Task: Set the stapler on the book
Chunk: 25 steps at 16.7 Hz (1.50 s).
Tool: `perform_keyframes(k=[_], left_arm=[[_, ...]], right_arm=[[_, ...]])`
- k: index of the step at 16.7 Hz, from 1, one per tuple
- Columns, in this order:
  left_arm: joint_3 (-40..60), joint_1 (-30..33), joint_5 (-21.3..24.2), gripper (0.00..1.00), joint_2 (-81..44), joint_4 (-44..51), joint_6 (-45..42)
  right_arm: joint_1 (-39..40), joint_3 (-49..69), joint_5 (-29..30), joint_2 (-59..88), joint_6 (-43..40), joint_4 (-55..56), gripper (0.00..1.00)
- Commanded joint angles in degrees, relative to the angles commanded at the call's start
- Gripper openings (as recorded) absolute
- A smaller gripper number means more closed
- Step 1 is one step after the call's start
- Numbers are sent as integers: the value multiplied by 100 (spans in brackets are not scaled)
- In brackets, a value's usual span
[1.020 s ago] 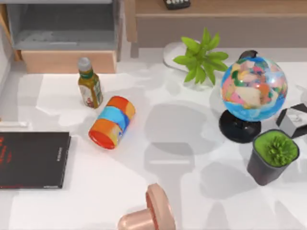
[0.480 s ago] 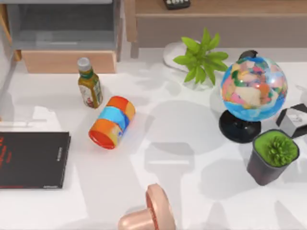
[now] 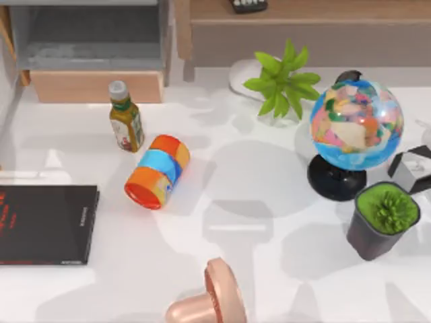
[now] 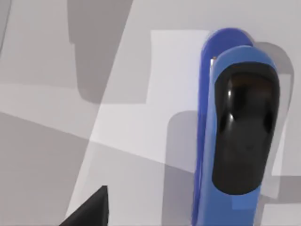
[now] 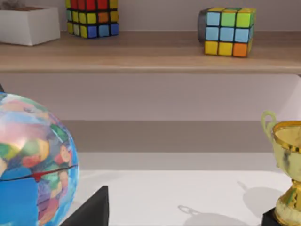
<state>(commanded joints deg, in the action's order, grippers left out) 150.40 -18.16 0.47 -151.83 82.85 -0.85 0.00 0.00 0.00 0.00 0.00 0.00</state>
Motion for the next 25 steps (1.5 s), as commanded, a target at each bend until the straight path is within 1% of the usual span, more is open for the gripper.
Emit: perform_keyframes(k=[3, 7, 10, 14, 21, 25], left_arm=[[12, -3, -5, 100, 17, 39, -6], [70, -92, 2, 100, 313, 380, -65], [-66, -136, 15, 100, 515, 456, -115], [-437, -131, 19, 100, 513, 80, -112], [-1156, -20, 1, 100, 80, -1102, -11], [-1204, -4, 0, 100, 36, -1168, -4]], right_arm=[[0, 0, 0, 0, 0, 0, 100], [0, 0, 0, 0, 0, 0, 100], [0, 0, 0, 0, 0, 0, 100], [0, 0, 0, 0, 0, 0, 100], [0, 0, 0, 0, 0, 0, 100], [0, 0, 0, 0, 0, 0, 100]])
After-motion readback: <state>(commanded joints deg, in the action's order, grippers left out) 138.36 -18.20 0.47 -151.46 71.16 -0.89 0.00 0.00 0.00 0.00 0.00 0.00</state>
